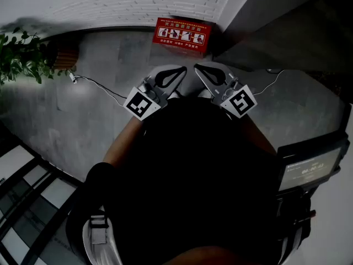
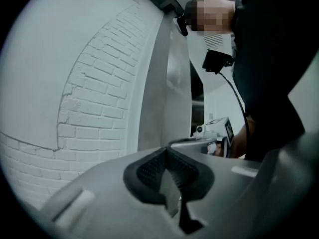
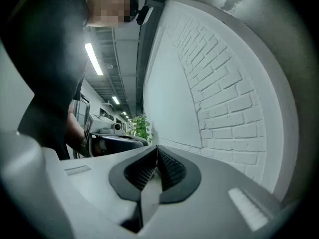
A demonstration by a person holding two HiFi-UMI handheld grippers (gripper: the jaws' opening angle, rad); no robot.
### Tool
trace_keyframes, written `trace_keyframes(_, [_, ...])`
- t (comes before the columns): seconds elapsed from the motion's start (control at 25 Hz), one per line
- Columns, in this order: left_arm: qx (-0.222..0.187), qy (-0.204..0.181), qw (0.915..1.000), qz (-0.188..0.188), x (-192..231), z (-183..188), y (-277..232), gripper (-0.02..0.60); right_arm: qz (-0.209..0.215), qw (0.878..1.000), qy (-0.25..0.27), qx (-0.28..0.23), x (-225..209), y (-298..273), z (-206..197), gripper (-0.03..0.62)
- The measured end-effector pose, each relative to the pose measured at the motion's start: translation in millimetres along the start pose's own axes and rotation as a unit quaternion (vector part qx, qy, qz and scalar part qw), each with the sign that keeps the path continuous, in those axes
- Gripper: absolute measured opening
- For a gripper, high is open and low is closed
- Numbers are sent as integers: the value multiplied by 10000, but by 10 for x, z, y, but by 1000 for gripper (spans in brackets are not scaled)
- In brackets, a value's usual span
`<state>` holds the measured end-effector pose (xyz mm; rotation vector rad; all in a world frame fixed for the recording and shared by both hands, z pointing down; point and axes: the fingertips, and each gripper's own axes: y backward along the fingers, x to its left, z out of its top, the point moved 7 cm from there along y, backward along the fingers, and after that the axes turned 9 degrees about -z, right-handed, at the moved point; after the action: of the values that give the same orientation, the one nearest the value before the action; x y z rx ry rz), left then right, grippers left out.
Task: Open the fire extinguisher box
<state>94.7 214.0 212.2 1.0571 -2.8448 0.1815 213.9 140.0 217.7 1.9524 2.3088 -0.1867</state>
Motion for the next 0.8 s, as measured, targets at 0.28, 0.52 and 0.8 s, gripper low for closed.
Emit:
trace_keyframes(0.28, [10, 169, 9998, 66, 284, -47, -30, 2, -147, 9998, -40, 90, -191, -154, -20, 9])
trace_keyframes(0.52, [3, 161, 9996, -219, 859, -124, 115, 2, -558, 9983, -84, 169, -323, -588, -127, 9])
trace_keyframes(0.8, [40, 233, 9948, -994, 1728, -163, 512, 2, -1405, 9897, -177, 227, -349, -1490, -167, 9])
